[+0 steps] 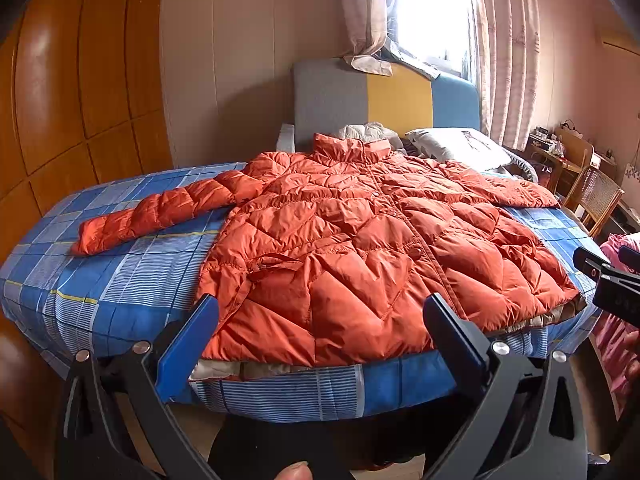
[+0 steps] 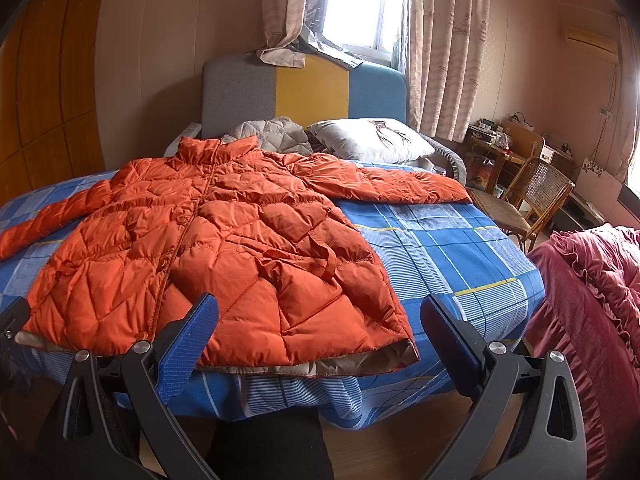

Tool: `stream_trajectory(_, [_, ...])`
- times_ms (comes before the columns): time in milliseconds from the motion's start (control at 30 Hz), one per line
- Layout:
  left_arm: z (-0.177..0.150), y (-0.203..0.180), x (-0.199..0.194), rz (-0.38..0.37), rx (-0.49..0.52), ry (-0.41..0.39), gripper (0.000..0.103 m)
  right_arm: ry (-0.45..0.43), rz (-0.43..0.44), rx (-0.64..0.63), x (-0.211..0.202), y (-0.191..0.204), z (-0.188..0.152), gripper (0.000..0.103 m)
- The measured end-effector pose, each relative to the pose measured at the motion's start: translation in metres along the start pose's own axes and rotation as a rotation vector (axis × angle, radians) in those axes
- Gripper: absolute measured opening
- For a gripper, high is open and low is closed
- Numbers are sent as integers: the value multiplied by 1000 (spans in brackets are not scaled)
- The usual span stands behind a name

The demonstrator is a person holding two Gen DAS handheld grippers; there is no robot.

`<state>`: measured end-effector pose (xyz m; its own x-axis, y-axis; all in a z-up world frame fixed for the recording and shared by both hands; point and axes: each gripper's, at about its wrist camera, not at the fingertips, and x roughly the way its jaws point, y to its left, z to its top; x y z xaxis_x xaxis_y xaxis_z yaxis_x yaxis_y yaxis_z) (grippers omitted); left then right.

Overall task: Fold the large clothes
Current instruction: 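Reach the right tool to the jacket's sleeve and close on it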

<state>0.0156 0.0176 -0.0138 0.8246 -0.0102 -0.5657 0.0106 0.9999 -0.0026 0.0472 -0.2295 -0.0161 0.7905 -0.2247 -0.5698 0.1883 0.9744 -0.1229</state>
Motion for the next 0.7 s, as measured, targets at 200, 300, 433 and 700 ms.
stream_trajectory(200, [-2, 4, 6, 5, -3, 17, 101, 13, 1, 5, 4, -2, -2, 100])
stream_trajectory(300, [-3, 8, 14, -2, -14, 43, 101, 26, 3, 5, 8, -3, -3, 100])
stream_trajectory(433, [-5, 18, 28, -67, -81, 83, 101, 58, 4, 12, 21, -8, -7, 100])
stream_trajectory(700, [10, 20, 73, -124, -118, 169, 101, 147, -13, 108, 66, -44, 0, 100])
